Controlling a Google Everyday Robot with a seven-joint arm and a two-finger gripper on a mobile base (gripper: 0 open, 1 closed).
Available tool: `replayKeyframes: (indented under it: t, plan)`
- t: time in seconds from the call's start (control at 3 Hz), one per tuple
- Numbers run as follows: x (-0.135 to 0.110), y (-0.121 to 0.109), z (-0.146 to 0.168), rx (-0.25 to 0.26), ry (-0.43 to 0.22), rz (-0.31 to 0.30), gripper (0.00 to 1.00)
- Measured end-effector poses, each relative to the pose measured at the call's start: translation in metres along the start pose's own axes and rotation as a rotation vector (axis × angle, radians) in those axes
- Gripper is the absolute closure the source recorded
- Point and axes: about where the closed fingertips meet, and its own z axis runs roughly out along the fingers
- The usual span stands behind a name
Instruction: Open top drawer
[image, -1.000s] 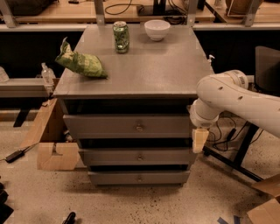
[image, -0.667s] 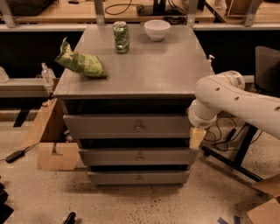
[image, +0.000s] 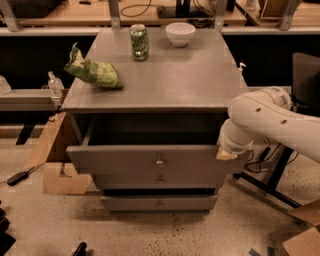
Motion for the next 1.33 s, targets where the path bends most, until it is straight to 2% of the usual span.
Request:
replayKeyframes:
  t: [0.33, 0.67, 1.0, 1.33]
  plan:
    - [0.000, 0.001, -0.002, 0.000, 0.000, 0.001, 0.88]
    - [0.000, 0.000, -0.003, 0.000, 0.000, 0.001, 1.00]
    - [0.005, 0.024, -0.016, -0.007, 0.004, 0.022, 1.00]
    - [0.005, 0.025, -0.016, -0.008, 0.004, 0.022, 1.00]
